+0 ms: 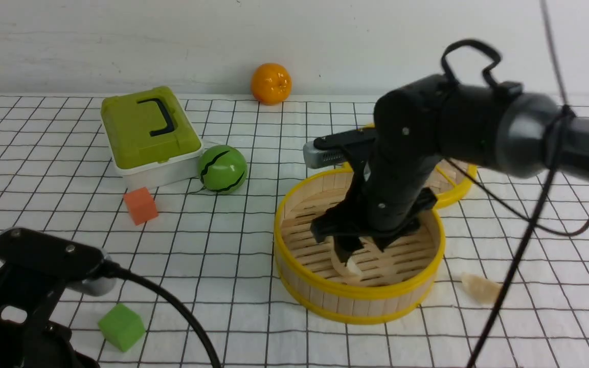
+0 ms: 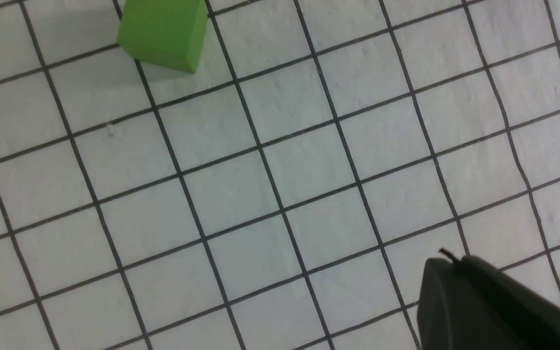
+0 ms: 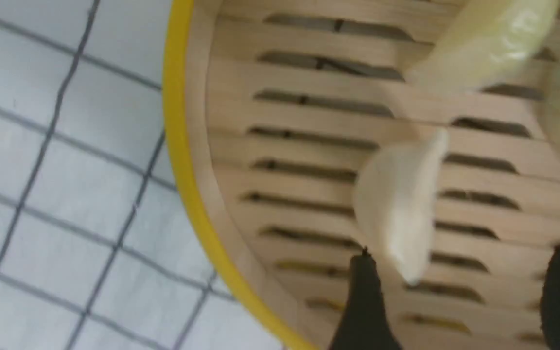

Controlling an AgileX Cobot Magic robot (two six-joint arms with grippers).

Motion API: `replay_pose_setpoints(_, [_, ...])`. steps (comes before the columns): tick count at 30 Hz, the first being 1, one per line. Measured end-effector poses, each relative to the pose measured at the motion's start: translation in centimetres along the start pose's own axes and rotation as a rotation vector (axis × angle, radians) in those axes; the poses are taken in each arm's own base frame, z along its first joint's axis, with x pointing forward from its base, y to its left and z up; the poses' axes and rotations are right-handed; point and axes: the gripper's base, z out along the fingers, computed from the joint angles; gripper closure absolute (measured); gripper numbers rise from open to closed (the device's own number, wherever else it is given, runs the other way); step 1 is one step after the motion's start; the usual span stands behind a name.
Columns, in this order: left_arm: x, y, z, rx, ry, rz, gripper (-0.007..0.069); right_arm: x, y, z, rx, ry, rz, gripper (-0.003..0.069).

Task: Put the dumplings into the steamer on the table with the white tablecloth.
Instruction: 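Place the dumpling in the bamboo steamer basket with the right gripper, then reach for and grasp a dumpling lying on the table beside the steamer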

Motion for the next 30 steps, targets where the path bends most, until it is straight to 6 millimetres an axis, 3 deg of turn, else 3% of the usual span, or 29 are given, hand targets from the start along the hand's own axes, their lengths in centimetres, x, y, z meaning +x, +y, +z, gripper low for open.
replay_pose_setpoints(3, [0.1, 0.0, 0.0, -0.002, 0.010, -0.001, 0.0622, 1.2, -0.9, -3.8, 0.069, 0.032, -0.095, 0.0198])
replay_pose_setpoints(4, [0.1, 0.0, 0.0, -0.001, 0.010, -0.002, 0.0622, 1.3, -1.0, -4.1, 0.074, 0.034, -0.101, 0.0198])
replay_pose_setpoints(5, [0.1, 0.0, 0.0, 0.003, 0.013, -0.005, 0.0622, 1.7, -2.2, -5.7, 0.112, 0.040, -0.120, 0.0198])
replay_pose_setpoints(9, [0.1, -0.1, 0.0, 0.010, 0.016, -0.011, 0.0620, 1.8, -4.8, -7.1, 0.138, 0.030, -0.115, 0.0198])
replay_pose_setpoints(10, [0.1, -0.1, 0.0, 0.010, 0.016, -0.011, 0.0620, 1.7, -6.7, -7.3, 0.130, 0.032, -0.091, 0.0198])
replay_pose_setpoints(11, [0.1, -0.1, 0.0, 0.010, 0.016, -0.011, 0.0620, 1.7, -6.9, -7.4, 0.128, 0.033, -0.096, 0.0198])
replay_pose_setpoints(12, [0.1, -0.1, 0.0, 0.010, 0.016, -0.011, 0.0620, 1.7, -8.5, -7.2, 0.098, 0.040, -0.082, 0.0198])
replay_pose_setpoints(15, [0.1, -0.1, 0.0, 0.010, 0.016, -0.011, 0.0620, 1.7, -10.2, -6.7, 0.028, 0.052, -0.079, 0.0198])
replay_pose_setpoints(18, [0.1, -0.1, 0.0, 0.010, 0.016, -0.011, 0.0620, 1.9, -11.8, -4.5, -0.067, 0.091, -0.158, 0.0198])
replay_pose_setpoints(21, [0.1, -0.1, 0.0, 0.010, 0.016, -0.011, 0.0620, 2.3, -12.1, -2.7, -0.096, 0.135, -0.227, 0.0198])
replay_pose_setpoints(25, [0.1, -0.1, 0.0, 0.010, 0.016, -0.010, 0.0620, 3.6, -12.8, 1.4, -0.125, 0.265, -0.359, 0.0207])
replay_pose_setpoints(30, [0.1, -0.1, 0.0, 0.010, 0.016, -0.008, 0.0620, 4.0, -13.9, 4.6, -0.079, 0.332, -0.387, 0.0232])
